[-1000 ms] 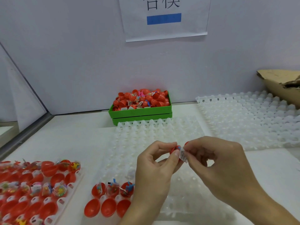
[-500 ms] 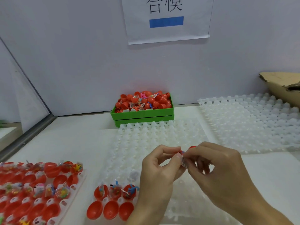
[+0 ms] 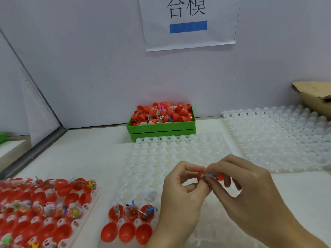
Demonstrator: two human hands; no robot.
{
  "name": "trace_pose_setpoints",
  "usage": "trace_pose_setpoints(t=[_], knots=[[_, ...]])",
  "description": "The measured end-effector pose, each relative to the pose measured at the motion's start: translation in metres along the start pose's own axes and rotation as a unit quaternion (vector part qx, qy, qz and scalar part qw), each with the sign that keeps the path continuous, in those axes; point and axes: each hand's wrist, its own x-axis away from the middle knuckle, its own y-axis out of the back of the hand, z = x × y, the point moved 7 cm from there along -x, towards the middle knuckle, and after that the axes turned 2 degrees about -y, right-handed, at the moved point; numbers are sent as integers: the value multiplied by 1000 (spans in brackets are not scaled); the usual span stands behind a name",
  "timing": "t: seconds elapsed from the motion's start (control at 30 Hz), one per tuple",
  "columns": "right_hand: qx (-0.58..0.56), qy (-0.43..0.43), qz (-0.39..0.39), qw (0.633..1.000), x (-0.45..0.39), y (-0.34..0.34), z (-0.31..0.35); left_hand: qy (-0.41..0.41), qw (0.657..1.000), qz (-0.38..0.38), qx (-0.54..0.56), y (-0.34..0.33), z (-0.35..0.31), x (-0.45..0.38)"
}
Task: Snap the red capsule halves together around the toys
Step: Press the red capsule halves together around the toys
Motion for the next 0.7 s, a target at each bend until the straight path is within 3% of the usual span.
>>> trace_pose_setpoints(t=[0.33, 0.57, 0.7], knots=[[-19, 3, 2, 1000, -1, 0, 1, -18, 998, 58, -10, -10, -2, 3], [-11, -45, -33, 998, 0, 4, -2, -46, 996, 71, -8, -12, -8, 4], [-51, -86, -54, 994, 1, 6, -7, -16, 997, 68, 42, -9, -5, 3]])
